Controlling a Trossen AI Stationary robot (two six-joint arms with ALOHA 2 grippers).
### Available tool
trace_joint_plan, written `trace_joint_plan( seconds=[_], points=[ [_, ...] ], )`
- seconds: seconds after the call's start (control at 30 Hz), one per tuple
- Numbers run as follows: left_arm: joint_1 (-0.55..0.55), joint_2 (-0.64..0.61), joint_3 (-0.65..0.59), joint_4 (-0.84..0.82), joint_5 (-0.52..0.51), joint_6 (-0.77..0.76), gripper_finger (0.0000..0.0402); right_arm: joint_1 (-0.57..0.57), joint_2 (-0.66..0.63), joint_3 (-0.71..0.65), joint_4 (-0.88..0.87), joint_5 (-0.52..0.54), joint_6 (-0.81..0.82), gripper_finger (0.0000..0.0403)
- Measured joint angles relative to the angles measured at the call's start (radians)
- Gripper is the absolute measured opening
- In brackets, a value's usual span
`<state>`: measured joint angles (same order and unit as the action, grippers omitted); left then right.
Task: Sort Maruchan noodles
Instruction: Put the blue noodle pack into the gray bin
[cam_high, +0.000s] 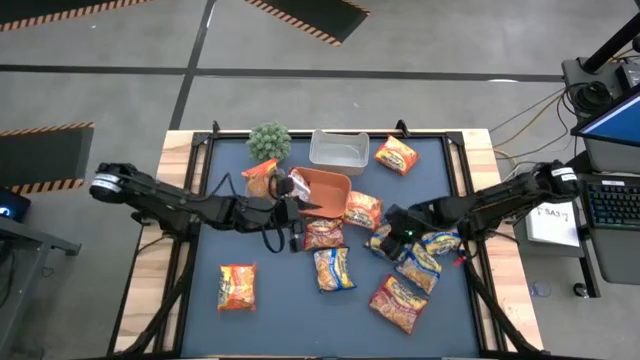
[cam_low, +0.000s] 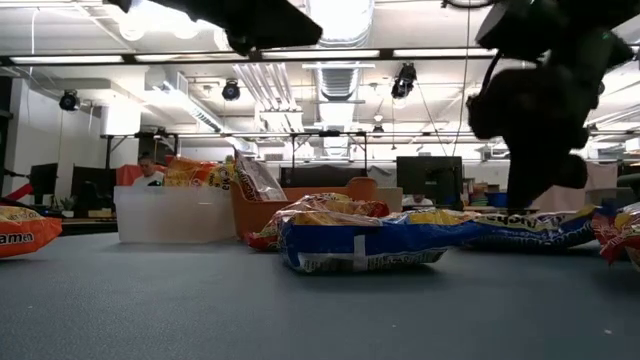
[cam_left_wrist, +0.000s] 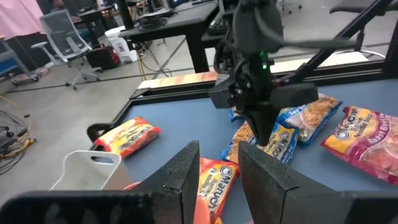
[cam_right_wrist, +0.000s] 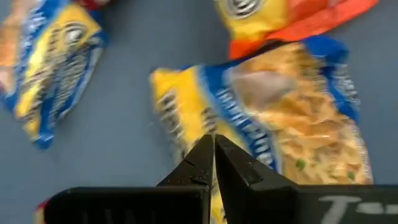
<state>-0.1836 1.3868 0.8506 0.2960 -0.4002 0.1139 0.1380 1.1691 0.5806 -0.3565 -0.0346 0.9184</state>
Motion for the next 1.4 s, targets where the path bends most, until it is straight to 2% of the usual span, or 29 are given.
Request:
trace_joint_plan(
  seconds=[0.2,0.37,0.5,0.6,0.8,1.03,1.2,1.4],
  points=[
    [-0.001,0.13,0.095,0.0,0.064,0.0,0.0094,0.052,-0.111,0.004,-0.046,0.007,0.02,0.0008],
    [-0.02,0.237,0.15,0.003,0.078,-0.02,0.0094,0.081,-0.213,0.004,-0.254,0.033,0.128,0.0009],
    [-0.039,0.323,0.2,0.001,0.078,-0.042,0.0094,0.112,-0.232,-0.001,-0.394,0.054,0.227,0.0009],
    [-0.052,0.384,0.244,0.003,0.078,-0.046,0.0094,0.153,-0.198,-0.012,-0.385,0.057,0.269,0.0009],
    [-0.058,0.492,0.334,0.003,0.078,-0.045,0.0094,0.191,-0.068,-0.014,-0.356,0.166,0.295,0.0009],
    [-0.061,0.593,0.42,-0.007,0.078,-0.047,0.0094,0.198,0.04,-0.014,-0.189,0.16,0.128,0.0009],
    [-0.061,0.635,0.452,-0.039,0.077,-0.048,0.0094,0.198,0.016,-0.005,-0.199,0.13,0.115,0.0009],
    [-0.058,0.655,0.46,-0.035,0.07,-0.048,0.0094,0.198,-0.1,0.016,-0.253,0.112,0.103,0.0009]
  ],
)
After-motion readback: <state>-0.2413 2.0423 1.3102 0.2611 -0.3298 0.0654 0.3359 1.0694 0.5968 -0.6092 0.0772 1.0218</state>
